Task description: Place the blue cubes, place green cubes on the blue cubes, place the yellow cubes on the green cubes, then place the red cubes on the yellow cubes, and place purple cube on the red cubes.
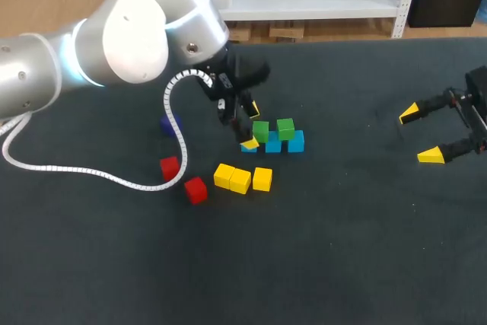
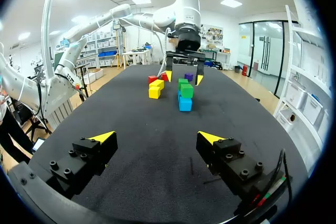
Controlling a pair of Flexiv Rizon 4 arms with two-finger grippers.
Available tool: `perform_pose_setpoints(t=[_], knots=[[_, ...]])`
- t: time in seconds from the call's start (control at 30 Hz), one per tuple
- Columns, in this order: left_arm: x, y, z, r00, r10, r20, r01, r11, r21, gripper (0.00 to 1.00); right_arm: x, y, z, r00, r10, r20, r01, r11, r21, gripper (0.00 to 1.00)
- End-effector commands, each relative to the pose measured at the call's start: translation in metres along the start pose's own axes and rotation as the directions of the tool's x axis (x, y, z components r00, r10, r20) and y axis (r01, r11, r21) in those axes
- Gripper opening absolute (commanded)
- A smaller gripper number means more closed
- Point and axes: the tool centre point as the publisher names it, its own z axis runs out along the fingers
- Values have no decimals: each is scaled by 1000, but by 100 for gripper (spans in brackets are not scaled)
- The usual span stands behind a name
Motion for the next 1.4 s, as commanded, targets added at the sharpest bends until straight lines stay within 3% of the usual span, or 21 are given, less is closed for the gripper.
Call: perform_pose_setpoints(t=[0.03, 0.47, 0.97, 1.23, 1.4], knots=[[0, 4, 1, 1000, 4, 7, -4, 1000, -1, 100, 0, 0, 0, 1000, -1, 0, 1, 1000, 0, 100], [8, -1, -15, 1000, 20, -3, -20, 999, -32, 100, 0, 0, 0, 1000, -1, 0, 1, 1000, 0, 100], [52, -8, -59, 999, -51, 17, 52, 992, -114, 100, 0, 0, 0, 1000, -1, 0, 1, 1000, 0, 100], [62, -16, -84, 997, 34, 73, -25, 993, -118, 100, 0, 0, 0, 1000, -1, 0, 1, 1000, 0, 100], [68, -19, -89, 995, 34, 92, -24, 994, -108, 100, 0, 0, 0, 1000, -1, 0, 1, 1000, 0, 100]])
